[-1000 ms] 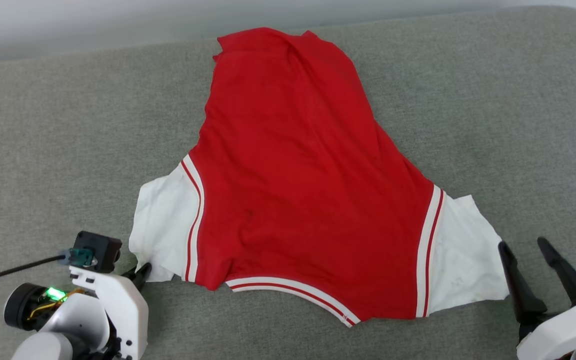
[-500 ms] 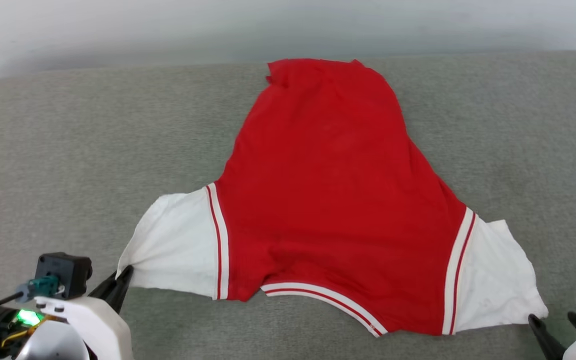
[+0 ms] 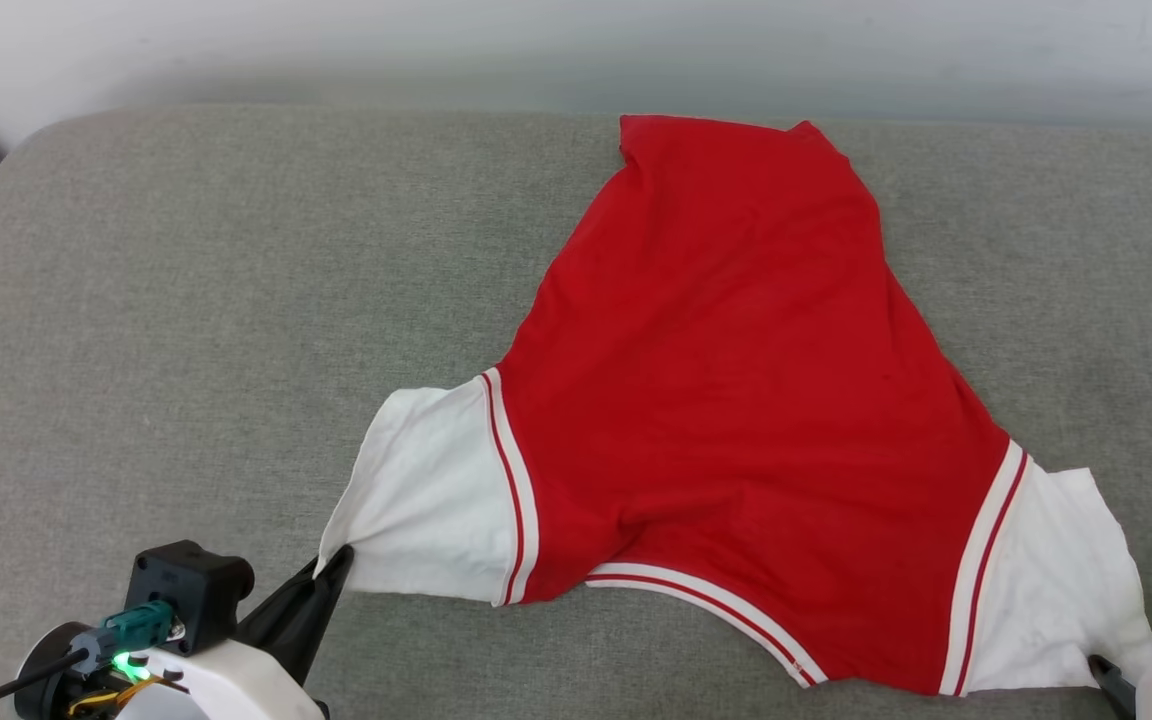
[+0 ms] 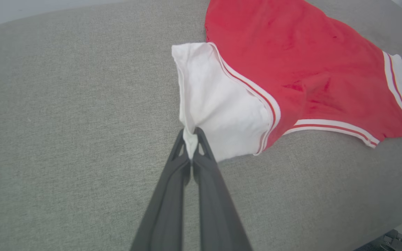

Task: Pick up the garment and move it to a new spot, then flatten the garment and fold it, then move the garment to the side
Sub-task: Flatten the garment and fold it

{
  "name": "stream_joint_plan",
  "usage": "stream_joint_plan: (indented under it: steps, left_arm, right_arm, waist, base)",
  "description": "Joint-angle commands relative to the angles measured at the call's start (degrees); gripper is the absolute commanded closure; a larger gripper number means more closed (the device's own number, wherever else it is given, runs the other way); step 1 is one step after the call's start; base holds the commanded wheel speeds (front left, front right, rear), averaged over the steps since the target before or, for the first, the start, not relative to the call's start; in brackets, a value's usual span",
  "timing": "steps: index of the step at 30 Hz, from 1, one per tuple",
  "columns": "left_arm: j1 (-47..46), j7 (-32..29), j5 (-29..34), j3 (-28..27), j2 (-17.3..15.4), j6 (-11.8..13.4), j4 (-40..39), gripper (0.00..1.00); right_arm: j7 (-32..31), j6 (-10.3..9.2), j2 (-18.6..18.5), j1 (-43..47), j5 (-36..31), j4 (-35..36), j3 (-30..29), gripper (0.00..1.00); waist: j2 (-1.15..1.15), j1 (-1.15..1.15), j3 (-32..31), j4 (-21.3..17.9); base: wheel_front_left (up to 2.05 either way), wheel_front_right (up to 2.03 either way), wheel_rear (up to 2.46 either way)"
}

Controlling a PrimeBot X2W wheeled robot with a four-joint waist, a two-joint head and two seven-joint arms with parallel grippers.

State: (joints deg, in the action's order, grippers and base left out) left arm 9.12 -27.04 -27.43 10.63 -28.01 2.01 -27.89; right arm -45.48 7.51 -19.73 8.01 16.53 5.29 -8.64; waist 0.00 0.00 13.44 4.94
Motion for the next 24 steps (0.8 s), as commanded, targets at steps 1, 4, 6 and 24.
stream_joint_plan:
  steps: [1,4,6,24]
  left_arm:
    - [-0.39,0.27,0.33,0.04,0.13,-0.28,-0.27,1.0]
    - [-1.2,0.53,0.56,0.73,0.25,-0.4,-0.08,1.0]
    - [-1.48,0.63,0.22,1.05,0.53,-0.73,0.21,1.0]
    - [-3.62,3.13,-0.03,-4.84,-3.5,-0.72,0.64,1.0]
  right_arm:
    - [-0.46,-0.04,0.39,-0.76,0.43,-0.5,0.44,0.0]
    - [-1.09,-0.02,0.79,-0.41,0.33,-1.71,1.76,0.0]
    - [-1.36,-0.01,0.18,0.23,-0.71,-2.42,3.24,0.0]
    - [1.25,-0.04,-7.11,-7.54,5.4,8.56,1.79,1.0]
  waist:
    - [0.0,0.0,0.31,0.43]
    - [0.0,0.0,0.6,1.03]
    - [0.0,0.0,0.8,1.4]
    - [0.0,0.0,-4.76,-0.47]
  base:
    - [0.0,0.0,0.0]
    - [0.0,0.0,0.0]
    - [0.0,0.0,0.0]
    - [0.0,0.0,0.0]
